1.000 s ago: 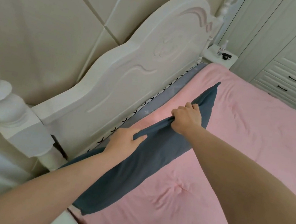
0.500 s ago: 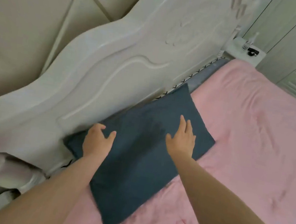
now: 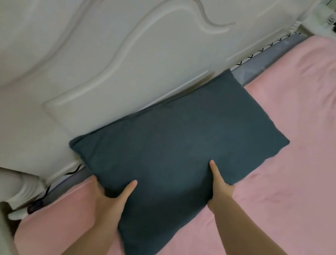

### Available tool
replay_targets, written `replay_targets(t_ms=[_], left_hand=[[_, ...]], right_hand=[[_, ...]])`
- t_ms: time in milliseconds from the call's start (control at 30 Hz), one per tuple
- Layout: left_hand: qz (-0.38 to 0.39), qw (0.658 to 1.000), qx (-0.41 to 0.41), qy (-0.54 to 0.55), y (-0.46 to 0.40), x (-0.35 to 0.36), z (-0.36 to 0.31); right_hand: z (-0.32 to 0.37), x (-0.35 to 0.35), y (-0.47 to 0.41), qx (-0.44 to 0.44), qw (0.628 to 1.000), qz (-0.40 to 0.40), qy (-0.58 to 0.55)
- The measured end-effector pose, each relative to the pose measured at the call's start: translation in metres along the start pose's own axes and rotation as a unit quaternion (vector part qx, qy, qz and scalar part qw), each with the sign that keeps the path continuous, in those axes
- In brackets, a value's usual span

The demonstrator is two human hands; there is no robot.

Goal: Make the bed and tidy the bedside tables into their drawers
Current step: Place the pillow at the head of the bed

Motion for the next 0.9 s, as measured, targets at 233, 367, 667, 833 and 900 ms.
replay_targets(t_ms=[233,367,667,833,900], left_hand=[[-0.038,0.998,-0.051,0.014,0.017,0.044,0.009],[-0.048,0.965,0.092,-0.242,0.026,0.039,-0.022],[0.221,0.723,0.283,-0.59,0.032,0.037,0.012],[0.261,0.707,0.278,-0.596,0.058,-0.009,0.019],[0.242,0.735,0.287,-0.565,0.066,-0.038,0.016]], right_hand=[[0.09,0.004,-0.008,-0.14,0.979,-0.055,0.14],[0.076,0.015,0.025,-0.274,0.819,-0.149,0.481],[-0.122,0.081,0.136,-0.458,0.614,0.029,0.642],[-0.167,0.062,0.169,-0.434,0.588,0.065,0.679],[-0.169,0.06,0.182,-0.417,0.587,0.079,0.689]])
Point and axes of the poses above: each hand's wrist, its own y-axis away from the middle knuckle, its own x-axis out of the palm, z = x × y, the point moved 8 cm from there along -y, towards the middle knuckle, and after that the axes turned 7 degrees about y, right-handed, at the moved point
